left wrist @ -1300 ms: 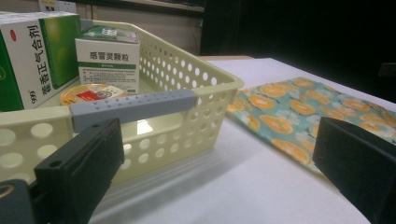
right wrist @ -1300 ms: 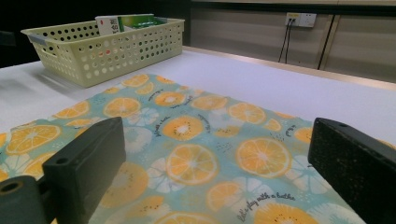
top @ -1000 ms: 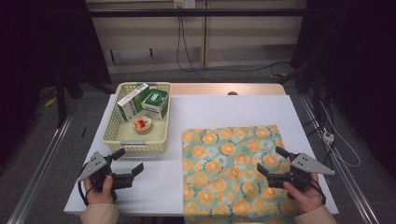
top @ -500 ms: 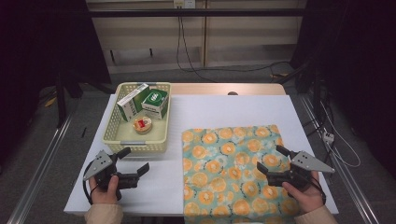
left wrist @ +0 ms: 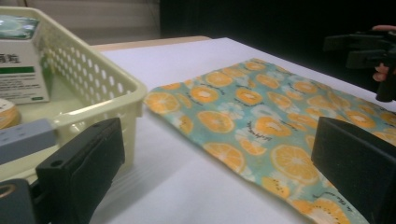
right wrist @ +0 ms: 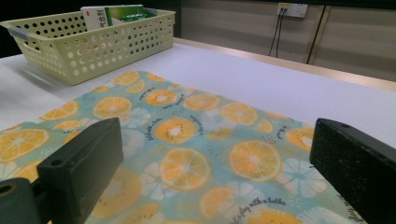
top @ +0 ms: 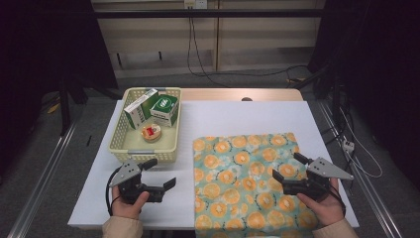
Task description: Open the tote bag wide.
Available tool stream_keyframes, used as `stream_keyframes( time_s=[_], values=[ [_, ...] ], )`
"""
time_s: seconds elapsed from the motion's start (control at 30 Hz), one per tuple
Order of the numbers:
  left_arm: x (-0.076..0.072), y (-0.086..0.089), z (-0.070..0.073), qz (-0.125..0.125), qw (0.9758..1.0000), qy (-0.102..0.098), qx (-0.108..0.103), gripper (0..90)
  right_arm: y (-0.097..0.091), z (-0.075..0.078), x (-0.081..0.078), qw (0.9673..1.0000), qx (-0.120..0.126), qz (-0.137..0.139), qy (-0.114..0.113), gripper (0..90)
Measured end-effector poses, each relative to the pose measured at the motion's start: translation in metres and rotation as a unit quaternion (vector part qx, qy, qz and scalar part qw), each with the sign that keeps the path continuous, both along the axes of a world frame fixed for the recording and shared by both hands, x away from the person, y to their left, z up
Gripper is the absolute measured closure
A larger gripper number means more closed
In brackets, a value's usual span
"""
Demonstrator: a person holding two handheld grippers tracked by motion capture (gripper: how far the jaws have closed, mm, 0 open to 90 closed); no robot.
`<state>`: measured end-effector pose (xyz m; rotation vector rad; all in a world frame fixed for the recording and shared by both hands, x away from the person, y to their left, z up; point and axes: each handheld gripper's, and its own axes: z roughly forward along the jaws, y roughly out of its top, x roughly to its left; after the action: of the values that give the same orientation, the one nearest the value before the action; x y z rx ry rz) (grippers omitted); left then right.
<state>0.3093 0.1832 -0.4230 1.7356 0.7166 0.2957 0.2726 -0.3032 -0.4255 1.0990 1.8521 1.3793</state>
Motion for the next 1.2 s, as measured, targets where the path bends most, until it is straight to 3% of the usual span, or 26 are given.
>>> stream_keyframes(
  time_s=[0.23, 0.47, 0.57, 0.7, 0.73, 0.87, 0.93, 1.0, 1.2],
  values=[
    [0.001, -0.016, 0.002, -0.008, 0.9998, 0.016, -0.002, 2.3, -0.004, -0.003, 0.004, 0.9999, -0.003, -0.007, 0.014, 2.8],
    [0.002, -0.035, 0.003, -0.014, 0.9996, 0.022, 0.014, 2.4, -0.007, -0.004, 0.007, 0.9997, -0.01, -0.007, 0.022, 2.6],
    [0.006, -0.047, 0.002, -0.007, 0.9986, 0.046, 0.025, 2.4, -0.008, -0.003, 0.009, 0.9995, -0.015, -0.011, 0.025, 2.7],
    [0.008, -0.056, -0.002, -0.007, 0.9976, 0.052, 0.047, 2.9, -0.01, -0.003, 0.012, 0.9992, -0.022, -0.014, 0.032, 2.9],
    [0.009, -0.06, -0.006, -0.008, 0.9964, 0.057, 0.062, 3.2, -0.011, -0.004, 0.013, 0.999, -0.023, -0.016, 0.034, 2.8],
    [0.01, -0.065, -0.011, -0.011, 0.9941, 0.072, 0.08, 4.0, -0.014, -0.004, 0.015, 0.9983, -0.033, -0.026, 0.039, 3.1],
    [0.01, -0.065, -0.012, -0.013, 0.9939, 0.073, 0.082, 4.9, -0.015, -0.004, 0.016, 0.9983, -0.032, -0.025, 0.042, 3.1],
    [0.01, -0.064, -0.012, -0.016, 0.9952, 0.068, 0.068, 4.9, -0.015, -0.005, 0.017, 0.998, -0.035, -0.024, 0.046, 3.1],
    [0.011, -0.058, -0.01, -0.017, 0.9966, 0.061, 0.053, 4.6, -0.009, -0.004, 0.021, 0.9974, -0.043, -0.006, 0.058, 4.2]
  ],
)
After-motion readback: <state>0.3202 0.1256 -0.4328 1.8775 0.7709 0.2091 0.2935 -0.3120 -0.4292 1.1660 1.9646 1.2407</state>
